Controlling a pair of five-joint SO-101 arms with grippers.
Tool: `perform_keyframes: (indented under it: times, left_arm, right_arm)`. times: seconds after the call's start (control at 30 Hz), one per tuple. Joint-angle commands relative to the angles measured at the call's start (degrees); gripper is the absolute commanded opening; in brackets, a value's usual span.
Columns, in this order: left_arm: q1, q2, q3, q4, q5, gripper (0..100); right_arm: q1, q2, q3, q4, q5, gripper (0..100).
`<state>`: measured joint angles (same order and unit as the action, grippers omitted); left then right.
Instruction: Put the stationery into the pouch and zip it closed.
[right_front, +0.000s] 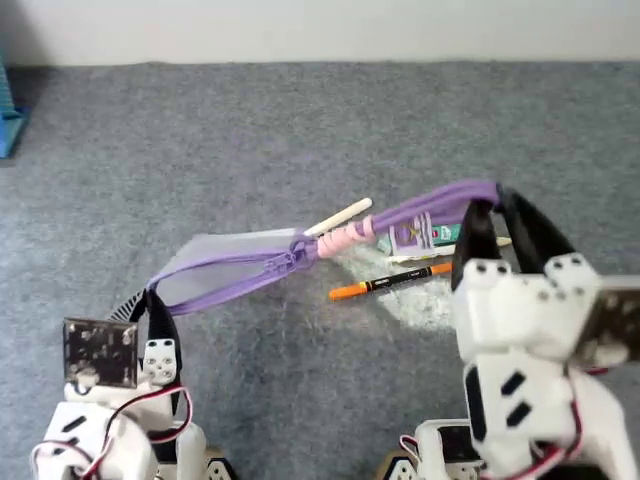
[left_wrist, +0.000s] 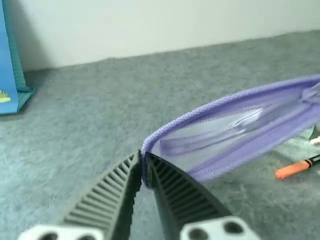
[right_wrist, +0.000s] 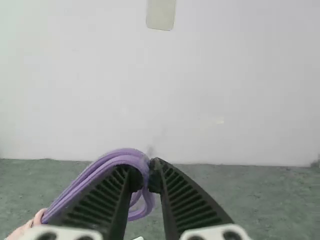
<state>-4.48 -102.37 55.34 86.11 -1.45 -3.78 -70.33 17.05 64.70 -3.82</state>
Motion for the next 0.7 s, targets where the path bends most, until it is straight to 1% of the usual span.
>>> perform_keyframes:
  times: [0.0,0.13,0.2,0.37,0.5,0.57,0.6,0.67]
  left_arm:
    - [-0.6,0.6,3.6,-1.7,-0.4,5]
    - [-2.8,0.6,8.3,-4.4,-0.2,13]
    - [-4.2,0.6,10.8,-6.2,-0.3,15]
    - [-4.6,0.6,16.2,-10.2,-0.3,16]
    - [-4.6,0.6,20.8,-15.1,-0.7,16]
    - [-4.6,0.6,21.8,-16.3,-2.5,15]
    - [-4.6,0.6,21.7,-16.4,-3.7,14]
    - [-4.6,0.4,21.0,-16.2,-5.7,8]
  right_arm:
    - [-2.8,6.1,-6.9,-1.5,-2.0,0.8]
    - [-8.4,7.6,-8.2,-1.5,-1.9,0.8]
    - [-10.0,8.0,-8.1,-1.0,-1.9,0.8]
    - [-10.4,7.5,-8.2,2.2,-2.1,0.8]
    - [-10.1,7.4,-8.4,3.2,-1.9,0.8]
    - [-10.1,7.4,-8.4,3.4,-1.9,0.8]
    - [-10.1,7.5,-8.4,3.3,-1.9,0.8]
    - [-10.1,7.9,-8.4,3.1,-1.9,0.8]
